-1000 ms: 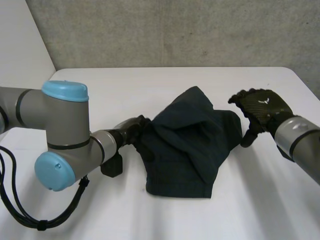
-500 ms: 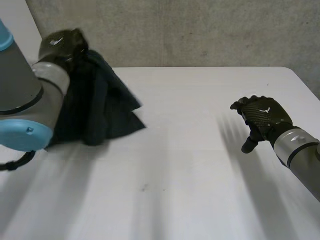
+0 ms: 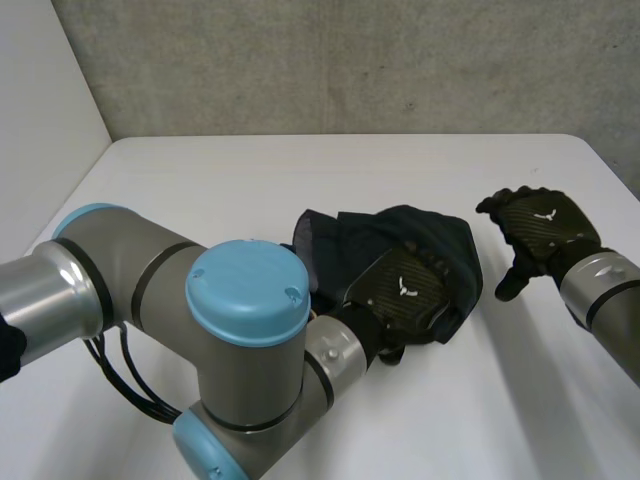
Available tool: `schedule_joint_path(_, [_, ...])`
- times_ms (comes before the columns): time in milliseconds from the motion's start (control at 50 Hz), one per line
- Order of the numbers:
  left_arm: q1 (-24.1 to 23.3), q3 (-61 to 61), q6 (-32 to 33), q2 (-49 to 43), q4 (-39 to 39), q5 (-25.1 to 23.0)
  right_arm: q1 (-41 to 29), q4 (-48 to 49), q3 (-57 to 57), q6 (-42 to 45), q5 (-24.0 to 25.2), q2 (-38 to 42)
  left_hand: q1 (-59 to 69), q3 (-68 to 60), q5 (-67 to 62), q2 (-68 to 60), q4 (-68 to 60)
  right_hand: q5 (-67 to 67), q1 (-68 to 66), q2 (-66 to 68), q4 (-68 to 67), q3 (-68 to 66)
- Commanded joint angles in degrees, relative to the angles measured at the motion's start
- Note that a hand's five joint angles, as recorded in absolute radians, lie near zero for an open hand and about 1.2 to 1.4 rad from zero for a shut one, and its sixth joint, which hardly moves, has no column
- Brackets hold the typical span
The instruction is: Fold the shorts.
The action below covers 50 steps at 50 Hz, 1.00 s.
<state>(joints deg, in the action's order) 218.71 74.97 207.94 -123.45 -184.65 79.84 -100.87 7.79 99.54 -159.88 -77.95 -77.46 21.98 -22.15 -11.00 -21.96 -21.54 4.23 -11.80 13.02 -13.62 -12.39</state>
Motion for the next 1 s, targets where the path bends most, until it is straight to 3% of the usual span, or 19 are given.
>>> schedule_joint_path(20, [1.36, 3.16, 0.53, 7.24, 0.44, 1.36, 2.61, -0.14, -0.93, 0.00, 0.17, -0.85, 0.35, -0.17, -1.32, -0.37, -0.78, -4.23, 1.80, -3.02, 3.62, 2.39])
schedule_joint_path(160, [5.23, 4.84, -1.57, 14.28, -0.97, 6.55, 2.53, -1.02, -1.72, 0.09, 0.61, -4.27, 0.68, -0.51, -1.66, -0.70, -1.12, -4.23, 1.80, -3.02, 3.62, 2.39])
schedule_joint_path(260, [10.40, 5.19, -10.07, 17.10, -1.24, 11.29, 1.30, -6.72, -2.95, 2.63, 0.43, -7.26, 0.68, -0.51, -1.66, -0.70, -1.12, -4.23, 1.80, -3.02, 3.62, 2.39])
schedule_joint_path(360, [15.69, 6.86, -17.04, 17.19, -0.71, 11.83, -4.58, -14.02, -4.27, 5.10, 1.66, -7.62, 1.19, -1.01, -2.16, -1.21, -1.62, -4.23, 1.80, -3.02, 3.62, 2.39])
schedule_joint_path(460, [19.64, 10.11, -19.86, 16.93, -0.97, 11.74, -14.32, -15.61, -5.14, 5.54, 1.31, -3.68, 1.36, -1.18, -2.33, -1.38, -1.79, -4.23, 1.80, -3.02, 3.62, 2.39])
schedule_joint_path(640, [25.70, 14.15, -20.30, 15.79, -1.85, 11.83, -23.75, -12.98, -8.92, 3.26, -1.05, 6.09, 1.36, -1.18, -2.33, -1.38, -1.79, -4.23, 1.80, -3.02, 3.62, 2.39])
schedule_joint_path(820, [26.50, 17.67, -21.61, 15.87, -2.90, 11.83, -30.43, -9.99, -14.63, 3.34, -7.03, 16.46, 1.19, -1.02, -2.16, -1.21, -1.62, -4.18, 1.75, -2.98, 3.58, 2.35])
schedule_joint_path(900, [26.68, 19.07, -22.84, 16.31, -3.17, 11.74, -31.05, -10.08, -19.38, 3.61, -9.49, 20.06, 1.19, -1.02, -2.16, -1.21, -1.62, 26.39, -28.81, 27.59, -26.99, -28.22])
schedule_joint_path(920, [26.68, 19.25, -22.93, 16.40, -3.17, 11.65, -31.14, -10.08, -21.21, 3.61, -9.67, 20.77, 1.19, -1.02, -2.16, -1.21, -1.62, 48.79, -51.22, 49.99, -49.39, -50.62])
schedule_joint_path(940, [26.77, 19.51, -23.28, 16.57, -3.17, 11.65, -31.14, -10.08, -22.19, 3.61, -9.59, 21.03, 1.19, -1.02, -2.16, -1.21, -1.62, 60.50, -62.93, 61.70, -61.10, -62.33])
schedule_joint_path(1000, [26.77, 19.78, -23.46, 16.66, -3.17, 11.74, -31.23, -10.08, -25.87, 3.69, -9.06, 21.04, 1.02, -0.85, -1.99, -1.04, -1.46, 65.77, -68.20, 66.98, -66.38, -67.61])
